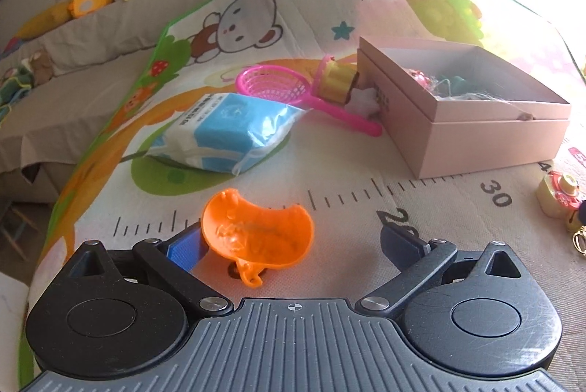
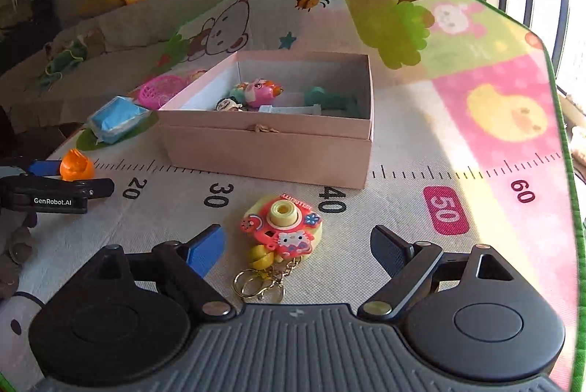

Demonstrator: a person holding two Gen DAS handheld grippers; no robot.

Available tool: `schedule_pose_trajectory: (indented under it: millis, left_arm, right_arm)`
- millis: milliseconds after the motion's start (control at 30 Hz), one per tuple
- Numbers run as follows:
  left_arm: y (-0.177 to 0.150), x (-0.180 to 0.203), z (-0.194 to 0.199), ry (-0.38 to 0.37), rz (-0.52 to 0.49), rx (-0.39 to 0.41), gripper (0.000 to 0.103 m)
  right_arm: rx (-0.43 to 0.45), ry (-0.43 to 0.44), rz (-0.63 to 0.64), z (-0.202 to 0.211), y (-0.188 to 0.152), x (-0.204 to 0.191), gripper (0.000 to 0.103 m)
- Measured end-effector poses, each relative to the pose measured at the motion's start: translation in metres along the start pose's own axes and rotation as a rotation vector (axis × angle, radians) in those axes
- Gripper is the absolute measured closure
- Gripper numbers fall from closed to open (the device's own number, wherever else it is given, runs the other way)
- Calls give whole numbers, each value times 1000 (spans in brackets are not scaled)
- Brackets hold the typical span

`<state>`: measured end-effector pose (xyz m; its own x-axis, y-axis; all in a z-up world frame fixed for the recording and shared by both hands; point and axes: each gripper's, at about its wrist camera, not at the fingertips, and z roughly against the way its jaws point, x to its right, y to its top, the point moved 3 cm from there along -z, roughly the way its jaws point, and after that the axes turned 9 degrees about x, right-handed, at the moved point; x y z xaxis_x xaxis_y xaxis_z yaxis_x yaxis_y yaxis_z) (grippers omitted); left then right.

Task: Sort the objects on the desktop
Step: 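Grasp the pink round keychain toy with the right tool while the left tool grasps the orange cup, then carry the keychain and orange cup over the pink box and open both tools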

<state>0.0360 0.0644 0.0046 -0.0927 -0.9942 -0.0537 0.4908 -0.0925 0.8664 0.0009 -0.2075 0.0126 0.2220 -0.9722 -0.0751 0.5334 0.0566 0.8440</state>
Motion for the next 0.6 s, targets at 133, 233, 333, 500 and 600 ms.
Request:
schedule_pose_trajectory:
  millis: [133,233,333,500,600]
  left_arm:
    - [-5,12,13,-144,-24,12,1]
    - [-6,12,17,-125,-44,32,1]
    - [-4,5,8,-54,-43,13,1]
    - [-3,0,1,-19,-26,-25,16]
    - [-1,0,5,-5,-19,-22,39]
  right_arm:
    - [-63,-29,-20,-31,-3,-6,14]
    - [-46,-36,5,-35,-3,-11,13]
    - [-35,-22,51,-30,-5,-17,27]
    - [-36,14,75,-20,-7,-21,45]
    - [-39,33,81,-15,-9,-23,45]
